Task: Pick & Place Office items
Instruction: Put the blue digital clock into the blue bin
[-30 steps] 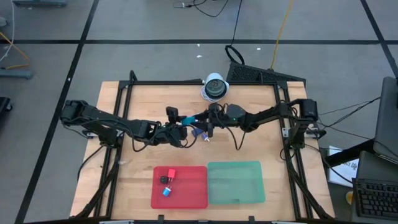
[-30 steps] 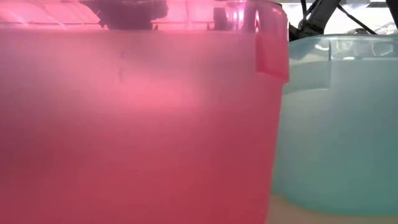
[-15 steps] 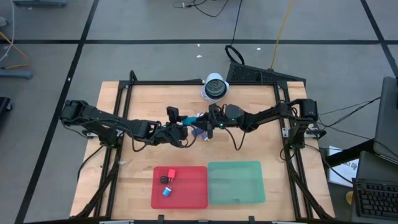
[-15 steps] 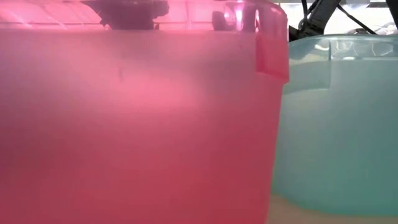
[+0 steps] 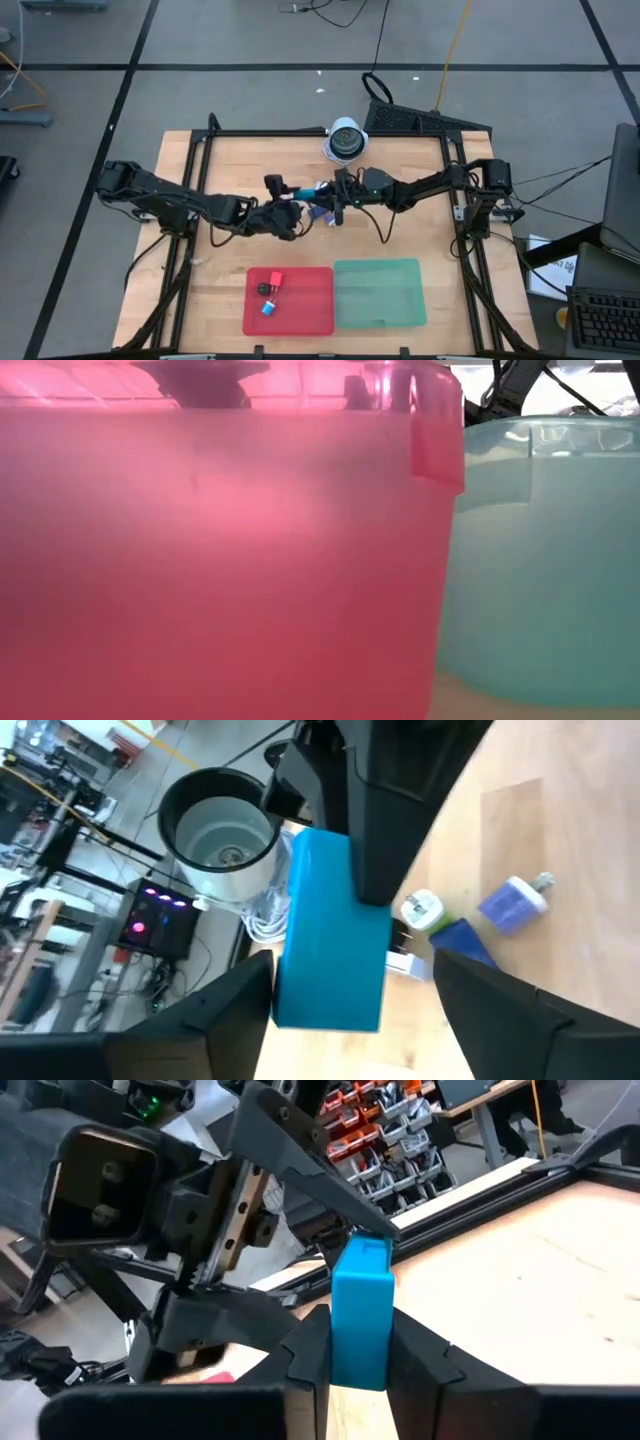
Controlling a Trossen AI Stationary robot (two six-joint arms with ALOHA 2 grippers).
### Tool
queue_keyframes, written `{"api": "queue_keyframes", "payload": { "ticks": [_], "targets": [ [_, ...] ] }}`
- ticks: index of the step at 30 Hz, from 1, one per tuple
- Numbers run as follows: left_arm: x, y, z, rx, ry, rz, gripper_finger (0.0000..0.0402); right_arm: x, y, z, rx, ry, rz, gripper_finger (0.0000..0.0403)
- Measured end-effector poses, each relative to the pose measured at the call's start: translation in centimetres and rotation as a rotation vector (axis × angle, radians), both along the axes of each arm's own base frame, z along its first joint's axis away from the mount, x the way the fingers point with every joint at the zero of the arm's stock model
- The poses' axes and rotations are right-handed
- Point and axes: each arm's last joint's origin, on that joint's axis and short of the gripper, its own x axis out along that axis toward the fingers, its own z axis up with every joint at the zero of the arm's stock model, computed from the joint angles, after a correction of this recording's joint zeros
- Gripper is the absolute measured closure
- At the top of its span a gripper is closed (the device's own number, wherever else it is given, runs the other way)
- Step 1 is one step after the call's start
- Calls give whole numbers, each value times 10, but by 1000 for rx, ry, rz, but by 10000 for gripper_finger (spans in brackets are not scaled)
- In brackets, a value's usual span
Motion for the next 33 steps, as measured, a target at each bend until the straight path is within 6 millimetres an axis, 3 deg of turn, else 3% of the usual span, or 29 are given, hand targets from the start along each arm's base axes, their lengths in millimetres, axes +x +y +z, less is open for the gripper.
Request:
{"api": "queue_keyframes", "payload": {
  "ticks": [8,12,16,24,33],
  "targets": [
    [-18,-4,29,-226,-90,-216,100,-1,2,2,-39,-2,81,347],
    [-42,4,45,-318,-206,-317,101,-4,4,9,-75,-23,132,347],
    [-75,17,41,-339,-343,-285,103,-17,8,21,-113,-59,154,347],
    [-131,35,7,-386,-647,-232,97,-76,35,35,-244,-119,318,347],
    [-156,43,-18,-356,-799,-181,96,-144,72,21,-284,-184,455,347]
  ]
}}
